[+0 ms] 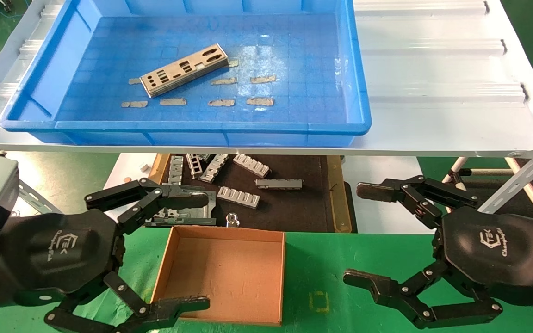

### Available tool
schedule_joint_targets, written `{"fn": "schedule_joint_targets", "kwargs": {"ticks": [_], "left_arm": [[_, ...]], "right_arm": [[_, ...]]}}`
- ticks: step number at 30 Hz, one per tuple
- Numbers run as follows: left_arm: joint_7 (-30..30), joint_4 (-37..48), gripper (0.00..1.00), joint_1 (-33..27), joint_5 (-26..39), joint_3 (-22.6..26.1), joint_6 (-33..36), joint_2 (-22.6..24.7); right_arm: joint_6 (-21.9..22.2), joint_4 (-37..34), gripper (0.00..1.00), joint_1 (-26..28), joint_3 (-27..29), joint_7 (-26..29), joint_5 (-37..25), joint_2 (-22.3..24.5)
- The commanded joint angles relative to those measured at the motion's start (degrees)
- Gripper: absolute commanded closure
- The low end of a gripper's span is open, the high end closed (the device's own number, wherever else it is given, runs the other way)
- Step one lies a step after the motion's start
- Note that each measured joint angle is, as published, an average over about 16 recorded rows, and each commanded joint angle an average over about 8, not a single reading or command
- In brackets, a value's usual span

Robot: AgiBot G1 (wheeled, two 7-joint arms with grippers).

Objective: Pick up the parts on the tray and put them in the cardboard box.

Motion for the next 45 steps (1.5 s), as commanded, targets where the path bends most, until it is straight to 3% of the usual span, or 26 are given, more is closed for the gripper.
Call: {"fn": "schedule_joint_targets", "kwargs": {"ticks": [1,12,14,20,22,32,45], "left_arm": [[0.00,0.00,0.00,0.00,0.00,0.00,0.00,0.00],[0.00,0.00,0.00,0.00,0.00,0.00,0.00,0.00],[0.00,0.00,0.00,0.00,0.00,0.00,0.00,0.00],[-0.09,0.15,0.00,-0.09,-0.04,-0.06,-0.25,0.06],[-0.24,0.54,0.00,-0.47,0.05,-0.13,-0.86,0.29],[-1.01,9.02,0.00,-9.06,4.65,0.56,-9.52,5.57],[5.62,33.72,0.00,-28.96,18.87,7.07,-14.64,16.98]], "right_arm": [[0.00,0.00,0.00,0.00,0.00,0.00,0.00,0.00],[0.00,0.00,0.00,0.00,0.00,0.00,0.00,0.00],[0.00,0.00,0.16,0.00,0.00,0.00,0.00,0.00],[0.00,0.00,0.91,0.00,0.00,0.00,0.00,0.00],[0.00,0.00,1.00,0.00,0.00,0.00,0.00,0.00],[0.00,0.00,1.00,0.00,0.00,0.00,0.00,0.00],[0.00,0.00,1.00,0.00,0.00,0.00,0.00,0.00]]}}
